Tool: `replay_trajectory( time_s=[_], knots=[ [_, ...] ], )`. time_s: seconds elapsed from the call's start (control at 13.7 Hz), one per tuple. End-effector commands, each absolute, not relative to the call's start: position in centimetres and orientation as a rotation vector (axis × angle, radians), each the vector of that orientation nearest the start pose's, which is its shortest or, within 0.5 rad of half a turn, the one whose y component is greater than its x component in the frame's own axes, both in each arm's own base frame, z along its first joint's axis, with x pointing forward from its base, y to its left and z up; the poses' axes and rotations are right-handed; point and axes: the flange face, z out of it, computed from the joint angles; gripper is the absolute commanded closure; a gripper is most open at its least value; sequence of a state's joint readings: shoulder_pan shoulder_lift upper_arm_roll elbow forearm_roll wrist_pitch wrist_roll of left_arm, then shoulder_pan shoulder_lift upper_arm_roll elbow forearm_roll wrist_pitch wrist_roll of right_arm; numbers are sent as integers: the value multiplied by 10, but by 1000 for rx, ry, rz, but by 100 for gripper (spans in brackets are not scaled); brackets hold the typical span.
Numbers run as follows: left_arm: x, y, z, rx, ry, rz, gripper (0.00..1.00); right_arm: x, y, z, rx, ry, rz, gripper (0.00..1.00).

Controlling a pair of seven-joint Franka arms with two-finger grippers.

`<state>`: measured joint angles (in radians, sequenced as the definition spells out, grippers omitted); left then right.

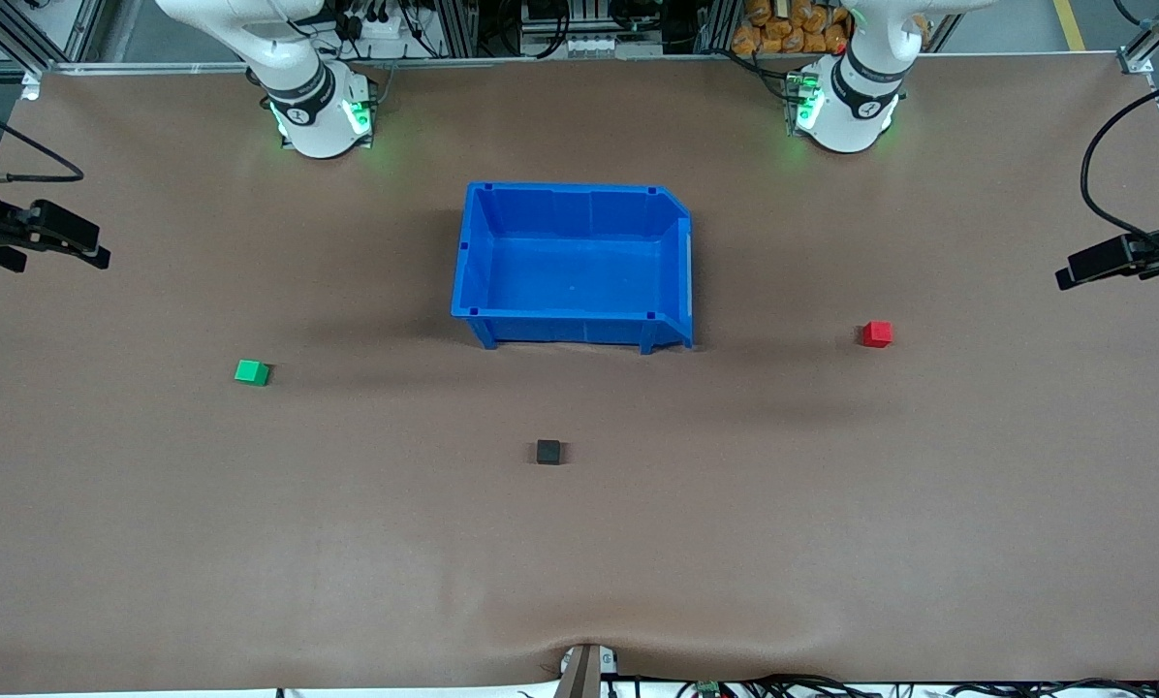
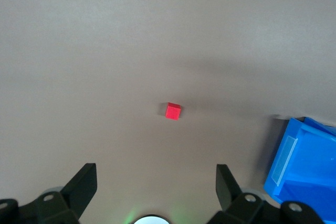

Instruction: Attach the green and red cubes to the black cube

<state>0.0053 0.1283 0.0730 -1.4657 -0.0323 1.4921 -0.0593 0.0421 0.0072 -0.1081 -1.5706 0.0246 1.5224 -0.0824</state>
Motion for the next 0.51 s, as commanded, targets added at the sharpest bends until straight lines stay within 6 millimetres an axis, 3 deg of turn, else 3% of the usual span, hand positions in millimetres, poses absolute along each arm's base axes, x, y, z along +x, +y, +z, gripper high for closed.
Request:
replay_trajectory(
  time_s=[0.0,0.44],
  knots=[
    [597,50,576,-3157,-219,199,0,549,-36,622,-3123,-29,82,0],
    [631,75,499,-3141,-290,346,0,548,-31,623,-3123,-39,82,0]
  ],
)
